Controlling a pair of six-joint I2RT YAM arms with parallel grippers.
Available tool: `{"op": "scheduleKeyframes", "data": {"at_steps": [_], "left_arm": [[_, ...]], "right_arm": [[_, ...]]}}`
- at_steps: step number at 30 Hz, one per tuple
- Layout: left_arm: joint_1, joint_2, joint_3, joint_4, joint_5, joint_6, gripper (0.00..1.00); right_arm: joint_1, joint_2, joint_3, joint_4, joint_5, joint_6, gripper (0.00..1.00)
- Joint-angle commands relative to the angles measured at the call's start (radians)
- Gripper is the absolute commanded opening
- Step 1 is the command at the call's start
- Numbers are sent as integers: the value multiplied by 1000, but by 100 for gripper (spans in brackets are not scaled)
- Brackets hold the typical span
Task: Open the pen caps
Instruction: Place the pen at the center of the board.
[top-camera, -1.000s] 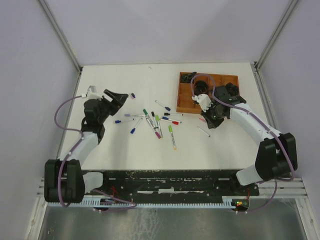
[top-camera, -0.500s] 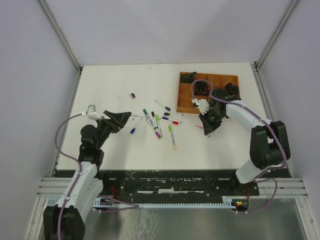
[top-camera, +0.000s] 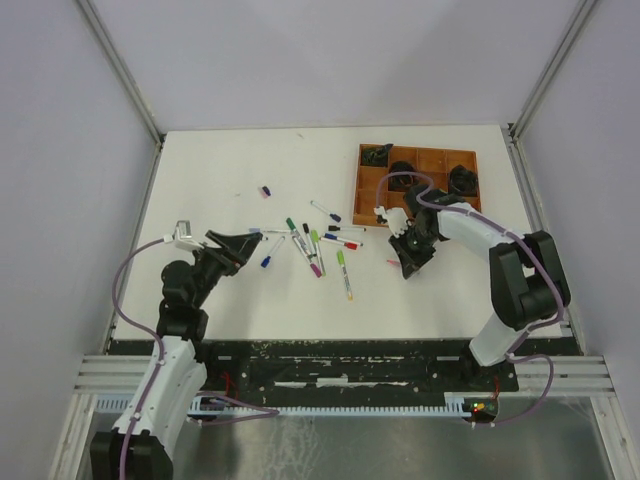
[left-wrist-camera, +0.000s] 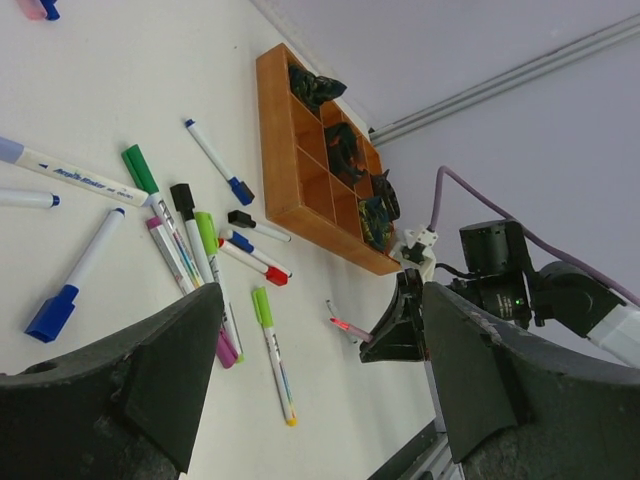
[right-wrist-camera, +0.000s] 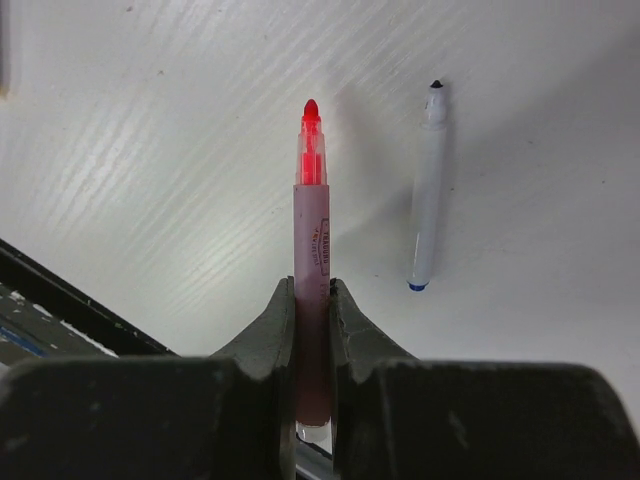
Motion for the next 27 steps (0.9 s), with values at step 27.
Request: {"op": "scheduleKeyframes", "data": {"at_steps": [27], "left_arm": [[-1,-42,-1,12,29,-48,86]], "right_arm": [[32,78,4,66,148,27,29]]}}
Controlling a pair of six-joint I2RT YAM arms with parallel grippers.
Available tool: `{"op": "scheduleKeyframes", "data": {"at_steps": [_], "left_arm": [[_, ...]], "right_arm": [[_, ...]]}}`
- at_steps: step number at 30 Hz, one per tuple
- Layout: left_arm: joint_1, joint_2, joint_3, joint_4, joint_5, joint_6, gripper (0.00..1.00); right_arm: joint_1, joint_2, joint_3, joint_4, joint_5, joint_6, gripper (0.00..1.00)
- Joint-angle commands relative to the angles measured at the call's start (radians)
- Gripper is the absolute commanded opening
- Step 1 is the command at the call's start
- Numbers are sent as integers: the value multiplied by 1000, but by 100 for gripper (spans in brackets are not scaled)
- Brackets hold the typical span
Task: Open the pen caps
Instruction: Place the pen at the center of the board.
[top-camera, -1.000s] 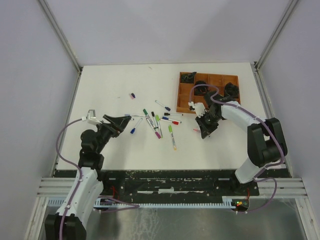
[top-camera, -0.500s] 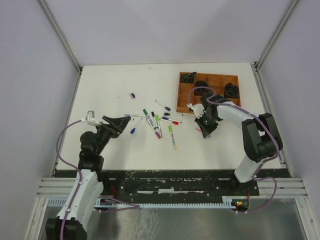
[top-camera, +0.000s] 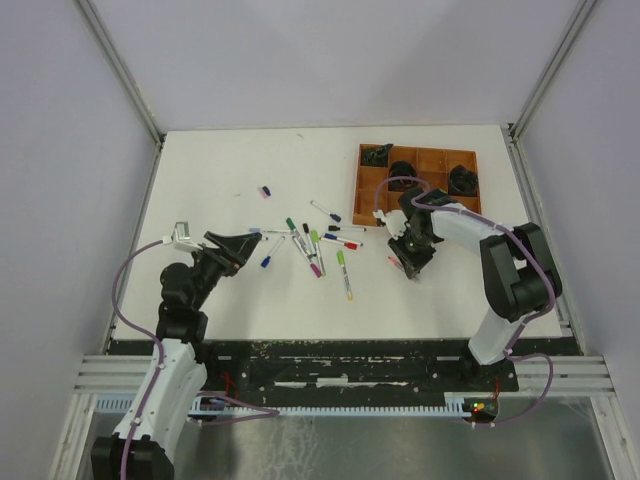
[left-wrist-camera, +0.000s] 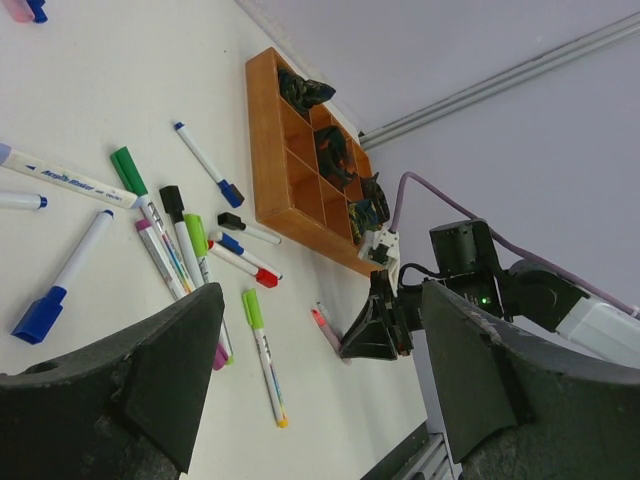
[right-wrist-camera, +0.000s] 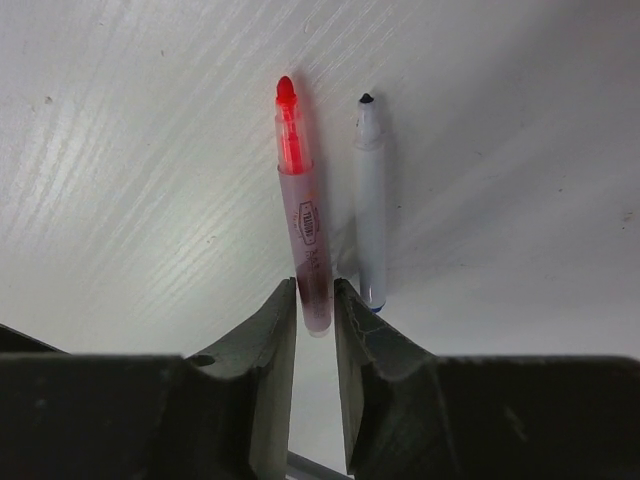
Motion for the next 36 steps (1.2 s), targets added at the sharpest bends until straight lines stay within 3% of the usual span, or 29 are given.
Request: {"op": "scheduleKeyframes", "data": {"at_steps": [1,9,14,19,23,27,32,36], "left_arm": [[0,-3,8,20,30,-26,86],[0,-4,18,10,34,-21,86],[-2,3,29,6,54,-15,86],[-55,27,74,-64,55,29,82],[-246,7,105,-170,-135,77,79],[-536,65,148,-229,-403,98,72],[-869,319,273,-294,-749,102,70],[-1002,581,467,-405,-939,102,71]], "right_arm": [[8,5,15,0,14,-1,29],[9,-7,19,-2,21,0,30],[8,-85,26,-9,-5,2,39],[6,-174,32,-18,-34,0,41],[-2,-254,48,-47,-124,-38,42],[-22,-360,57,-64,-260,-53,42],[-72,-456,67,-66,-356,-38,42],[-98,-513,90,-37,-351,6,42]]}}
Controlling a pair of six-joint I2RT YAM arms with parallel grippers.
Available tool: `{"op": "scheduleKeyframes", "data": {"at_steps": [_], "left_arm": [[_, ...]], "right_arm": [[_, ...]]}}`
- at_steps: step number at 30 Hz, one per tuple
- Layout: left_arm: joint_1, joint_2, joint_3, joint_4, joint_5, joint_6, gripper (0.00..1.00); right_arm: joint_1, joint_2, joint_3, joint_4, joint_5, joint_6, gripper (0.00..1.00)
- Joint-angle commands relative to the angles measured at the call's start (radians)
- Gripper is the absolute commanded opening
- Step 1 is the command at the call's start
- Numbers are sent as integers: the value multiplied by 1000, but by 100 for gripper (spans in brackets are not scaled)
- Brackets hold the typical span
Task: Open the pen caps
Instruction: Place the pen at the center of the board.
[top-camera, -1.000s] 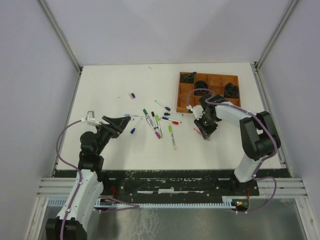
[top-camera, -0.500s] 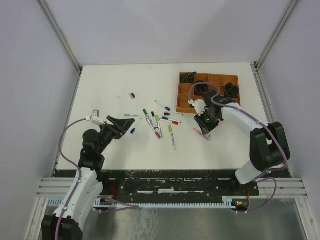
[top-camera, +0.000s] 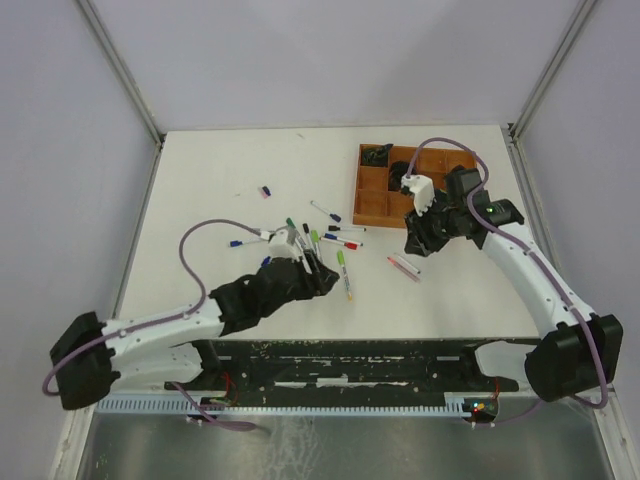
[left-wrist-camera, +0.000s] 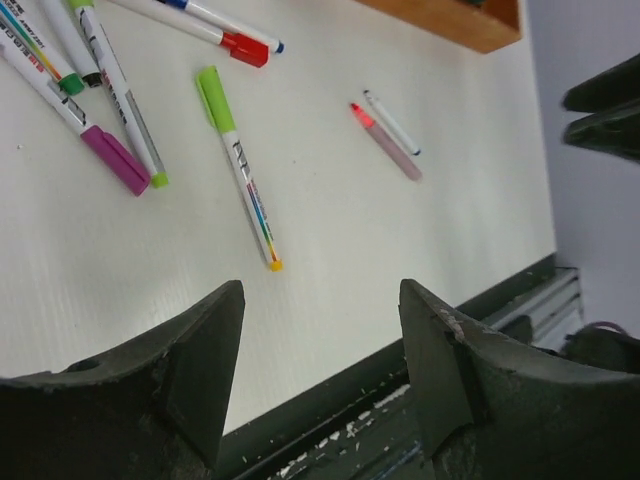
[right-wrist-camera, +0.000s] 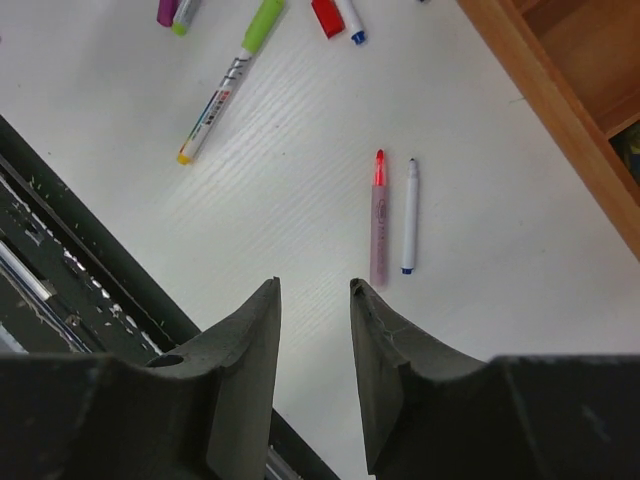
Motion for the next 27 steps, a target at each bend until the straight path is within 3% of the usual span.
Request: {"op": "scheduleKeyframes", "data": {"at_steps": [1,5,8,11,14,19,27], "left_arm": [[-103,241,225,-157,-338,40,71],[-118,459,398,-264,-411,7,70],[-117,565,472,-287,-419,0,65],[-117,665,561,-335,-414,0,62],[-117,774,667,-424,-418,-6,60],[-118,955,849,-622,-443,-41,55],[-119,1056,902,-652,-448,-50,51]], "right_arm": [[-19,-65,70,36,-53,58,42],[-22,-50,154,17,-46,128,42],[-60,-63,88,117,-55,180,43],[-131,-73,55,105,-51,173,43],[-176,-100,21,121,-122,193,43],[-191,-130,17,131,-116,199,43],[-199,-122,11,131,-135,203,43]]}}
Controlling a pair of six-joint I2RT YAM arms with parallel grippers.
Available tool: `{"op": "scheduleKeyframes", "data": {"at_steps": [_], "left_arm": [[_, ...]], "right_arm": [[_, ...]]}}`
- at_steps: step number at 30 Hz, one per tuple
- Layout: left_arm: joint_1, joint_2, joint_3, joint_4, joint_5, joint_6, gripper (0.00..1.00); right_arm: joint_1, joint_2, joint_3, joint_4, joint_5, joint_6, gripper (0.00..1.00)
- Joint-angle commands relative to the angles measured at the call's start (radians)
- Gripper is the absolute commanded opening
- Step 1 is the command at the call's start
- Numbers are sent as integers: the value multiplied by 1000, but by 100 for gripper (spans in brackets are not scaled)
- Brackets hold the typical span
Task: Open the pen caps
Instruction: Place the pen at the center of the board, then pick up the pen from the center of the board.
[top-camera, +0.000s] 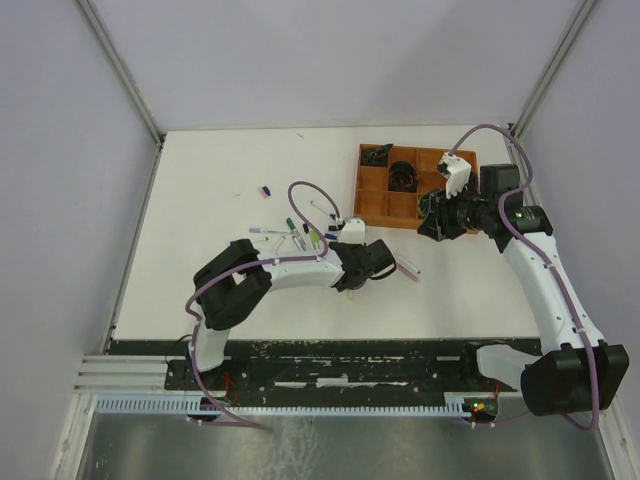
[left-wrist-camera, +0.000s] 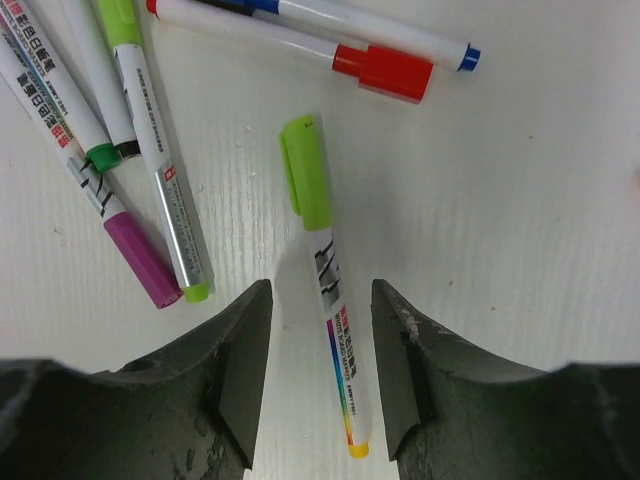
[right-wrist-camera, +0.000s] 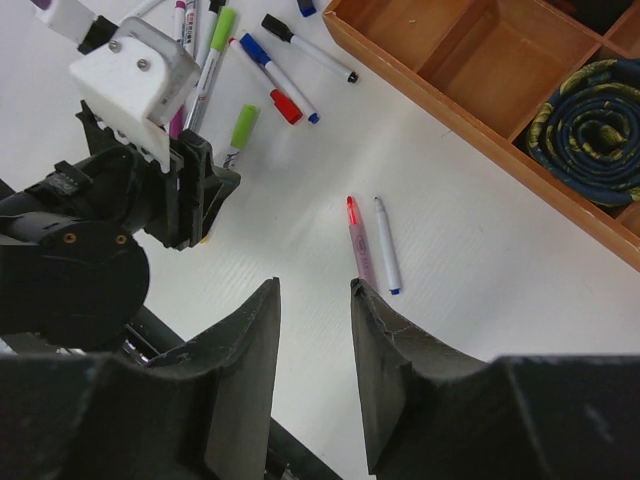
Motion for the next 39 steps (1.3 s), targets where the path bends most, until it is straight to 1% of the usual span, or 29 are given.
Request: {"op": "scheduleKeyframes", "data": {"at_steps": [1,16,22,28,33,36,39], "left_arm": [[-4,32,61,-53,-50,-41,51],[-2,61,45,-52,-31,-76,43],[-3,67,35,-46,-22,-79,36],[-4,78,26,-33,-5,-80,35],[-1,76,18,-21,12,-73,23],[0,65,19,-20,11,-66,12],[1,32,25,-21,1,-51,4]], "right_arm": [[-7,-7,-1,40,-31,13,43],[-14,-7,-4,43,-41,13,43],[-15,-9,-5,43,-45,13,43],[-18,-10,-5,41,-48,14,43],[-19,-10,-6,42,-54,15,43],[-21,-10,-6,42,-56,15,43],[-22,-10,-8,42,-58,15,43]]}}
